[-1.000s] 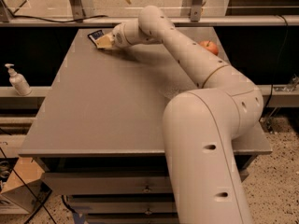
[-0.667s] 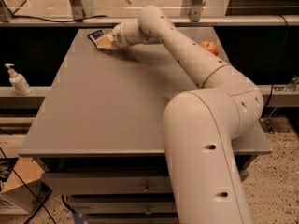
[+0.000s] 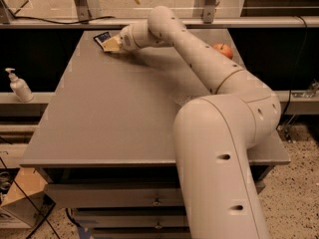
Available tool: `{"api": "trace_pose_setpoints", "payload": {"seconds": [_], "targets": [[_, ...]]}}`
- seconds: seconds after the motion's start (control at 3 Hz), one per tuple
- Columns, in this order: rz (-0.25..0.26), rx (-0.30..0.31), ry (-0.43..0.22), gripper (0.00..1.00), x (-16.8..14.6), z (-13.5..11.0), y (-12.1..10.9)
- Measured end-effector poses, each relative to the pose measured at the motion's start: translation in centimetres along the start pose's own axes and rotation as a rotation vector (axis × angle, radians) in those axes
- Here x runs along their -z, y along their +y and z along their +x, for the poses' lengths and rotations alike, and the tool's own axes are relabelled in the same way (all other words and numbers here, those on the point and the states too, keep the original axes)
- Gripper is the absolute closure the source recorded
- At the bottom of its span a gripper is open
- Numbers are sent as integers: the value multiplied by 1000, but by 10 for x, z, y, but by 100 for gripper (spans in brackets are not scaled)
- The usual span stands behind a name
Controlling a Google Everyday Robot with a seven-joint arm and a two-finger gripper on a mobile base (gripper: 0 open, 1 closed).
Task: Pick rxbar blueberry
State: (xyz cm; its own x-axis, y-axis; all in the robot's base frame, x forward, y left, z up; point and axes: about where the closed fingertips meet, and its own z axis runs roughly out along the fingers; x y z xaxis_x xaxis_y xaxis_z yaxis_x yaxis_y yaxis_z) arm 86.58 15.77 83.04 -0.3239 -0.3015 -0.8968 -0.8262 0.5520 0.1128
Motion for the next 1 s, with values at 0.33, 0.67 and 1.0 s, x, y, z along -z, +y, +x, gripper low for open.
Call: {"api": "trace_pose_setpoints", "payload": {"seconds": [0.33, 0.67, 1.0], "targets": [[0, 0, 0, 100, 0, 0, 0], [0, 0, 0, 84, 0, 0, 0], [-3, 0, 1, 60, -2, 1, 1]]}}
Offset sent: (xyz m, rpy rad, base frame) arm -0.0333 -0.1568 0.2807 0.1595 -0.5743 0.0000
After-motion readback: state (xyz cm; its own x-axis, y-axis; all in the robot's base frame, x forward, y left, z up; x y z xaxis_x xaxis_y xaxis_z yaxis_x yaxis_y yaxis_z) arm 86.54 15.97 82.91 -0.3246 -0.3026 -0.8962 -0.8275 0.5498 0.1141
